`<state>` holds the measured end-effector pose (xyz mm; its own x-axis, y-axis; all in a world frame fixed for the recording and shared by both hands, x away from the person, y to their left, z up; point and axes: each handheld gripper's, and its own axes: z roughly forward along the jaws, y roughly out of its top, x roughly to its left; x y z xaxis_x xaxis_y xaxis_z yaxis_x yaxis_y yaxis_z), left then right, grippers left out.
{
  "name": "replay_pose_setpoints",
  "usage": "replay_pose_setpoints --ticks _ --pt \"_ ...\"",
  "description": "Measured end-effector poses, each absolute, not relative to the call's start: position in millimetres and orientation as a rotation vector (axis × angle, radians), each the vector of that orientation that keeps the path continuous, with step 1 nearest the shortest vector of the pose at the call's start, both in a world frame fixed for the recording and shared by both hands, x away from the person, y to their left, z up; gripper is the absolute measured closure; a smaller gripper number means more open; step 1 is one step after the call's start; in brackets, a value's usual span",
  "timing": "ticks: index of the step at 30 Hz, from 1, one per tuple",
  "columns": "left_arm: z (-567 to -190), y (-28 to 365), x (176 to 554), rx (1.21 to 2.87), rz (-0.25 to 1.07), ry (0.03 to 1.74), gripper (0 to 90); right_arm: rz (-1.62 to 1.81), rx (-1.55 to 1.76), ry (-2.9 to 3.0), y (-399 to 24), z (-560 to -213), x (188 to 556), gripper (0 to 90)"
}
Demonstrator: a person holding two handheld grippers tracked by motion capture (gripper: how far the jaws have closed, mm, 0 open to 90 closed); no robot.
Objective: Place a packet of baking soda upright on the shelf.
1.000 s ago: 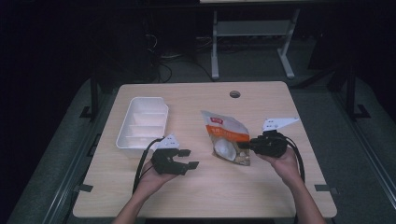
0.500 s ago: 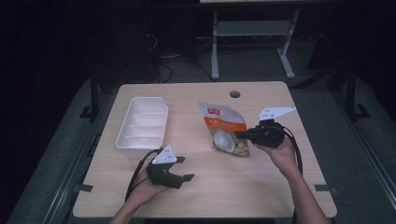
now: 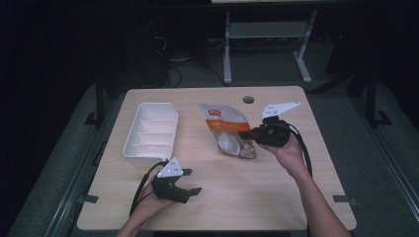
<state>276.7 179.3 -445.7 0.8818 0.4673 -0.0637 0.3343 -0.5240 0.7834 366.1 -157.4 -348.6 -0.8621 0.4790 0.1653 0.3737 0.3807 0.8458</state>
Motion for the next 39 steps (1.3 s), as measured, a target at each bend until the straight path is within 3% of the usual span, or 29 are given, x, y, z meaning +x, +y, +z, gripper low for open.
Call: replay_pose_setpoints --ticks 22,39 --pt "-449.0 182.2 276.0 2.197 0.181 0.518 25.1 1.604 0.607 2.525 -78.1 -311.1 395.6 89.8" --pt "-448.8 183.7 275.0 2.188 0.147 0.503 25.2 1.667 0.503 2.542 -19.7 -300.7 407.9 89.8"
